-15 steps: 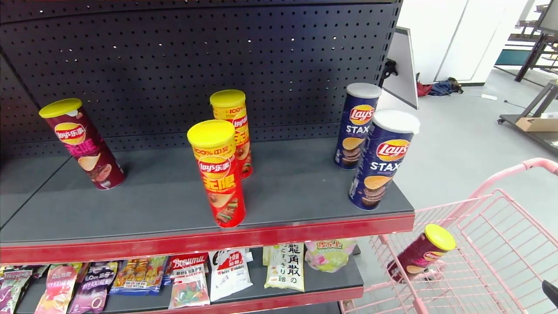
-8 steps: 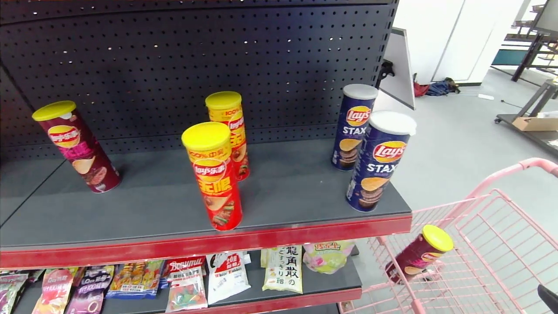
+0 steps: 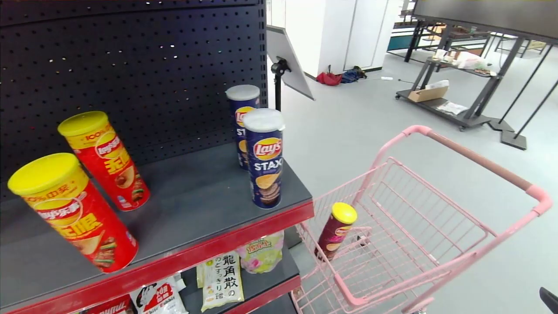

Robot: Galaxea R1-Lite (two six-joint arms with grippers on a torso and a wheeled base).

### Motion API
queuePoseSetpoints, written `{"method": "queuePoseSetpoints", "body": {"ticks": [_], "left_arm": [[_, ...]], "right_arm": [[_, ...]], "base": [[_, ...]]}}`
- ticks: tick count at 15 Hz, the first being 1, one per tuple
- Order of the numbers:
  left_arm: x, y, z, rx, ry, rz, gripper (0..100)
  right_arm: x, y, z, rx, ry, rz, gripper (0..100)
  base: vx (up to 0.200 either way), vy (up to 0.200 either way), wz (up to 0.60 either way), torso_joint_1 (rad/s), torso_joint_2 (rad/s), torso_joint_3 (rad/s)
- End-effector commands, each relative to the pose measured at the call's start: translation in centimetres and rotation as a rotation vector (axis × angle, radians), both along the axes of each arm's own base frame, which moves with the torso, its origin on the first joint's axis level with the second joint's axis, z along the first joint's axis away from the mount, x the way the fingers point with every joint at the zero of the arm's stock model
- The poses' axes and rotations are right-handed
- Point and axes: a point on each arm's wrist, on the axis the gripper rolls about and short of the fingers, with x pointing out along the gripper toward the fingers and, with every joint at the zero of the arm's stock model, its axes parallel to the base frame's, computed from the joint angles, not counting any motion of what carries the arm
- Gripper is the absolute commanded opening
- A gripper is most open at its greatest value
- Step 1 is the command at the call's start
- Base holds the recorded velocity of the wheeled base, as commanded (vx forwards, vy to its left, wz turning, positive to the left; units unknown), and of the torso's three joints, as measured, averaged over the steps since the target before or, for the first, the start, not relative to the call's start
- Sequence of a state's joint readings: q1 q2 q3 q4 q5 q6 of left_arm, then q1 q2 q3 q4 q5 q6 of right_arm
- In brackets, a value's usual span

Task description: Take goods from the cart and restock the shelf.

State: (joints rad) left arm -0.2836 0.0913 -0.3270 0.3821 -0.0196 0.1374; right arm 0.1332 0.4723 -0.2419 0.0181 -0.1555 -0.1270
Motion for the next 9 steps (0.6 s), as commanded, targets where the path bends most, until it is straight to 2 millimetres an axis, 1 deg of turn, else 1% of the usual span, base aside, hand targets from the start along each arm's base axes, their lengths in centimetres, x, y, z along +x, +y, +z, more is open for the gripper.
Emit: {"method": "queuePoseSetpoints", "body": {"ticks": [1, 3, 9], "left_arm": [[-0.1, 0.0, -0.1, -0.003, -0.008, 0.001, 100], [-0.2, 0.1, -0.6, -0.004, -0.016, 0.002, 100], [0.1, 0.0, -1.9, 0.039, 0.003, -0.001, 100]], "right_arm": [[0.0, 0.0, -0.4, -0.004, 0.011, -0.002, 100], [-0.3, -0.1, -0.5, -0.008, -0.004, -0.002, 100], [-1.1, -0.2, -2.0, -0.007, -0.012, -0.003, 100]], "base": [[0.0, 0.0, 0.0, 0.0, 0.0, 0.0], [0.0, 0.0, 0.0, -0.021, 0.04, 0.038], [0.0, 0.0, 0.0, -0.132, 0.34, 0.198]]}}
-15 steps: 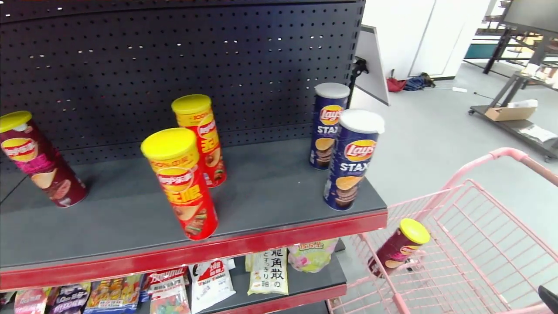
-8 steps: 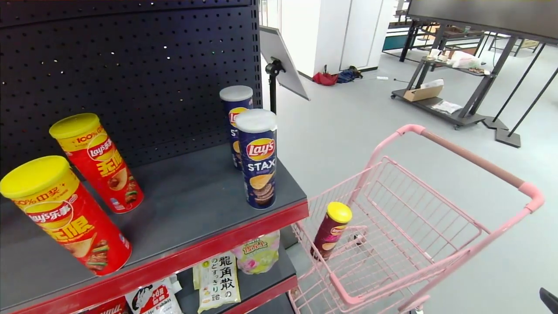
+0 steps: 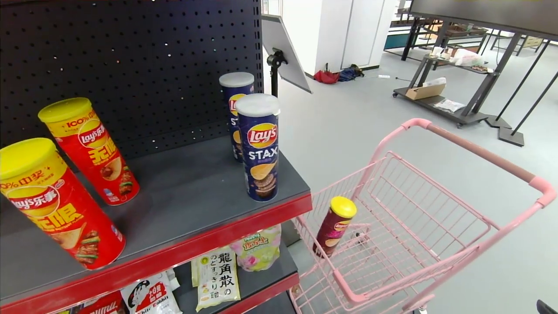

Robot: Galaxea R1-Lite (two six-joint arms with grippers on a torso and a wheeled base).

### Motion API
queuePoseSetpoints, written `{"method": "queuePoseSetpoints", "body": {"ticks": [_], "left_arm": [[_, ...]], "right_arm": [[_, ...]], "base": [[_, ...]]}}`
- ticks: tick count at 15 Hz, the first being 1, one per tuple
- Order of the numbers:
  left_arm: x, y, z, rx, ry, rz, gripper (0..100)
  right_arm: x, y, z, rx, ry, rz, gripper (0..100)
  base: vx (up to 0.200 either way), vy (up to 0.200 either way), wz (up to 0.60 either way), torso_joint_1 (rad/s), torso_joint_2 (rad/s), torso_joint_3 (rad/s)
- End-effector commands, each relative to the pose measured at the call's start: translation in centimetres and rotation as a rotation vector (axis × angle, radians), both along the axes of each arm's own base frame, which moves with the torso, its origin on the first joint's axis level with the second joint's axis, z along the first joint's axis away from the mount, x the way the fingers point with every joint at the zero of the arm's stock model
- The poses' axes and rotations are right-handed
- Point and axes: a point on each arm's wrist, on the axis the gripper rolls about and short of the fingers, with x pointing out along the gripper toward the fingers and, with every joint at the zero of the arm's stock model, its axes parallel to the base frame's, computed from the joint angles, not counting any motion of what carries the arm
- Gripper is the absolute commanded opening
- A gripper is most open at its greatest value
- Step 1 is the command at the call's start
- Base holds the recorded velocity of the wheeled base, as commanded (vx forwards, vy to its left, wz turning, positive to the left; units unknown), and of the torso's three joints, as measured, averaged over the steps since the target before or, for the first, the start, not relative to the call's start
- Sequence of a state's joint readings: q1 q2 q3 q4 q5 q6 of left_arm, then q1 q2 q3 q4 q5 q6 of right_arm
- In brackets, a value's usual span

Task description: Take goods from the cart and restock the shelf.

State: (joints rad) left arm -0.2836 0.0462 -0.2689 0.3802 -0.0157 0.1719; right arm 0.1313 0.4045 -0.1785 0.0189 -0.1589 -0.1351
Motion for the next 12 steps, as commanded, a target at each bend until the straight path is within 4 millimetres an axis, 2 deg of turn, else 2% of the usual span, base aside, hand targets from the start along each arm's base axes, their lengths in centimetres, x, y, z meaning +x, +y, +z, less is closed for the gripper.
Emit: {"method": "queuePoseSetpoints", "body": {"ticks": [1, 9, 11, 12], "left_arm": [[0.1, 0.0, -0.3, 0.004, 0.007, 0.0, 100], [0.3, -0.1, -0.8, 0.017, 0.024, 0.003, 100], [0.4, -0.1, -1.2, 0.024, 0.037, 0.009, 100], [0.5, -0.1, -1.6, 0.028, 0.045, 0.016, 100]], "right_arm": [[-0.3, 0.0, -0.5, 0.001, -0.01, 0.0, 100], [-0.8, -0.1, -2.1, -0.001, 0.005, 0.0, 100], [-0.2, 0.0, -1.9, -0.001, 0.043, 0.002, 100], [1.3, 0.2, -0.5, 0.028, 0.061, 0.006, 100]], "base": [[0.0, 0.0, 0.0, -0.154, 0.37, 0.217], [0.0, 0.0, 0.0, -0.145, 0.39, 0.245], [0.0, 0.0, 0.0, -0.061, 0.18, 0.12], [0.0, 0.0, 0.0, -0.022, 0.07, 0.046]]}}
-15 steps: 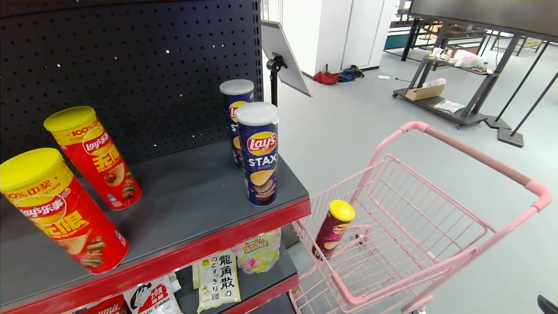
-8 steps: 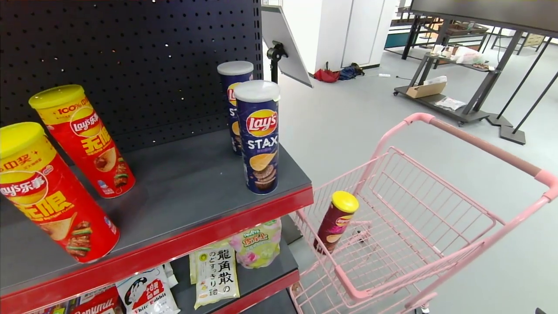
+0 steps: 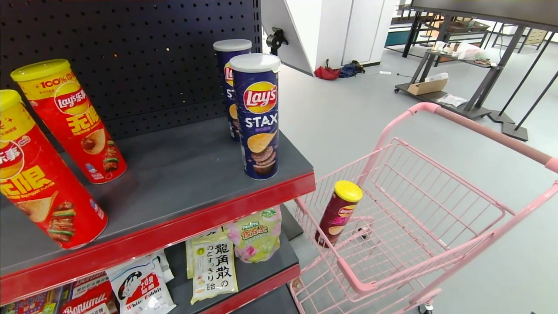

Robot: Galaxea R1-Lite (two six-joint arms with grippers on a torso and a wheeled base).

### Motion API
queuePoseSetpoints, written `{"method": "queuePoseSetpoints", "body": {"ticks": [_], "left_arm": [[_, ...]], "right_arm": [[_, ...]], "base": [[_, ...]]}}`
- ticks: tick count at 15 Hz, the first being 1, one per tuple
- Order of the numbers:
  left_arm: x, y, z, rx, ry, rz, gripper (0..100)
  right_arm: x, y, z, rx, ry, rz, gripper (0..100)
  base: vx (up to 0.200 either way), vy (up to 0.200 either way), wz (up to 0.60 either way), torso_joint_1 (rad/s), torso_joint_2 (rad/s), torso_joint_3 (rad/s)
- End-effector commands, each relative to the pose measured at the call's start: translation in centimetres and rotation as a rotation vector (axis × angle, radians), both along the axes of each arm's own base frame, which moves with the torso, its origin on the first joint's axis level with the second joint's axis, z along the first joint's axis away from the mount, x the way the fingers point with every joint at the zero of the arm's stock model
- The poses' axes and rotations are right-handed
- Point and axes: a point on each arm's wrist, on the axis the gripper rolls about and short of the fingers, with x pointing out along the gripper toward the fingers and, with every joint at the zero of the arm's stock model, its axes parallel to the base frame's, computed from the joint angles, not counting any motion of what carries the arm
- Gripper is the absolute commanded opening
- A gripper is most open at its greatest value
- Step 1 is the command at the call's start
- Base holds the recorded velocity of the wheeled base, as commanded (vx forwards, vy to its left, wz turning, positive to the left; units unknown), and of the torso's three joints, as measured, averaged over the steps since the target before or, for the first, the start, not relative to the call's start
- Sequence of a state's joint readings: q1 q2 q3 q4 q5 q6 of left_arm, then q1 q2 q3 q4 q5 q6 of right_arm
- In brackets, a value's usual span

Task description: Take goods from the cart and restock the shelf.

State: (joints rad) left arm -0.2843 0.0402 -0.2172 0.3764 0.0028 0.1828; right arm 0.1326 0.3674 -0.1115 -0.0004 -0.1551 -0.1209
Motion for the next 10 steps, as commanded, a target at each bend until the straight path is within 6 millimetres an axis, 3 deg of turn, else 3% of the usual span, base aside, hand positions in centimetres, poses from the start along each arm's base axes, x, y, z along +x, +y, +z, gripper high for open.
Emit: {"method": "queuePoseSetpoints", "body": {"ticks": [1, 3, 5, 10], "left_arm": [[0.1, 0.0, -0.2, 0.001, 0.006, 0.003, 100], [0.1, 0.0, -0.3, -0.003, 0.009, 0.013, 100], [0.1, 0.0, -0.2, -0.001, 0.007, 0.026, 100], [0.1, 0.0, -0.3, -0.007, 0.007, 0.028, 100]], "right_arm": [[3.8, 0.7, 2.8, 0.084, 0.054, 0.02, 100], [8.6, 2.3, 4.3, 0.2, 0.066, 0.097, 100], [13.4, 4.1, 2.5, 0.202, 0.142, 0.128, 100], [19.8, 8.5, -0.8, 0.222, 0.24, 0.237, 100]], "base": [[0.0, 0.0, 0.0, 0.0, 0.0, 0.0], [0.0, 0.0, 0.0, 0.0, 0.0, 0.0], [0.0, 0.0, 0.0, 0.0, 0.0, 0.0], [0.0, 0.0, 0.0, 0.0, 0.0, 0.0]]}}
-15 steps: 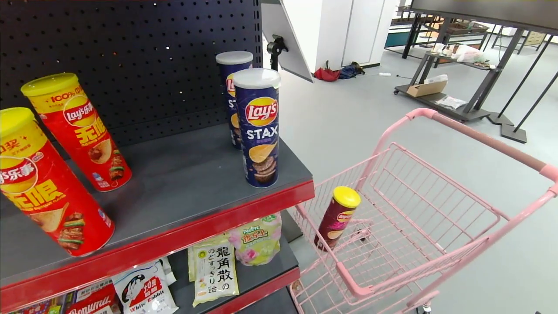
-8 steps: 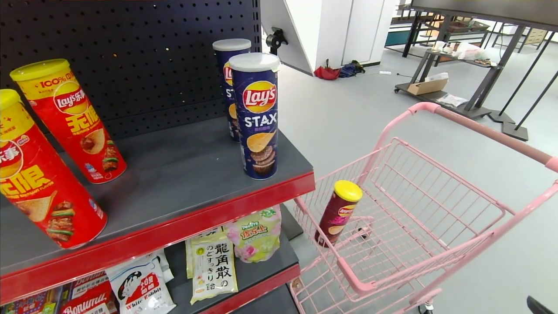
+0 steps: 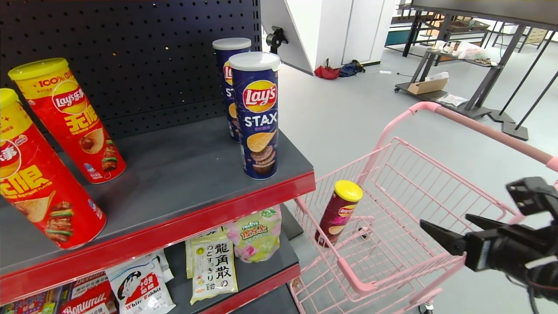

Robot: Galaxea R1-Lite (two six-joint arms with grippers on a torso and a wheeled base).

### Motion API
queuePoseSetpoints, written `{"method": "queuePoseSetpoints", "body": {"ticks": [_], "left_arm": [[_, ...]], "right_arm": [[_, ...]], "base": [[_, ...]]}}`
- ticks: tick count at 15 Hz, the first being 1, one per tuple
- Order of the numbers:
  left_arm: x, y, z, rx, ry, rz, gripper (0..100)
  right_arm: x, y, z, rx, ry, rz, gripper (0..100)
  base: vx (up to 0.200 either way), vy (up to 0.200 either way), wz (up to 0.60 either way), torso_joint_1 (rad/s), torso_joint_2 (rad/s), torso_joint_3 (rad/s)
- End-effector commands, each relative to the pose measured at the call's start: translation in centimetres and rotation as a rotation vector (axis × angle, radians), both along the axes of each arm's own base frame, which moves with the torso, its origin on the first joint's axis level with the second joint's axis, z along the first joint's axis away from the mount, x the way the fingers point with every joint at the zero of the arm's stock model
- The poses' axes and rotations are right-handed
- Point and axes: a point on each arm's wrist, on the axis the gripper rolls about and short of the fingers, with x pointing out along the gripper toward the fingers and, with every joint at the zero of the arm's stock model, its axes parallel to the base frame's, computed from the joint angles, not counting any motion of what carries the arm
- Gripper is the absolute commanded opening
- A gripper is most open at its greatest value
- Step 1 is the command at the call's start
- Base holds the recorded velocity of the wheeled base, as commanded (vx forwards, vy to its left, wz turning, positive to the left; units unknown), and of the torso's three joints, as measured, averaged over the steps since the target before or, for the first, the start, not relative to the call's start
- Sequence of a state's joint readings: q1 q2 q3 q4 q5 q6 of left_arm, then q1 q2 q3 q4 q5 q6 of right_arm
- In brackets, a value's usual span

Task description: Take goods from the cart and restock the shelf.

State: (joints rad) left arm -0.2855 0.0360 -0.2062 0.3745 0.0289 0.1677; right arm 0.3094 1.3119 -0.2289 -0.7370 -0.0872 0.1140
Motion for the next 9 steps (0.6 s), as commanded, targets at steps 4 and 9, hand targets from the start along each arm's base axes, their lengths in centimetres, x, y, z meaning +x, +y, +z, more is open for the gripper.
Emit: {"method": "queuePoseSetpoints", "body": {"ticks": [4, 9], "left_arm": [[0.0, 0.0, 0.0, 0.01, -0.003, 0.001, 100], [0.0, 0.0, 0.0, 0.012, -0.003, 0.001, 100]], "right_arm": [[8.4, 5.4, -6.7, 0.014, 0.124, 0.144, 100], [11.1, 6.6, -8.8, 0.039, 0.075, 0.175, 100]], "base": [[0.0, 0.0, 0.0, 0.0, 0.0, 0.0], [0.0, 0.0, 0.0, 0.0, 0.0, 0.0]]}}
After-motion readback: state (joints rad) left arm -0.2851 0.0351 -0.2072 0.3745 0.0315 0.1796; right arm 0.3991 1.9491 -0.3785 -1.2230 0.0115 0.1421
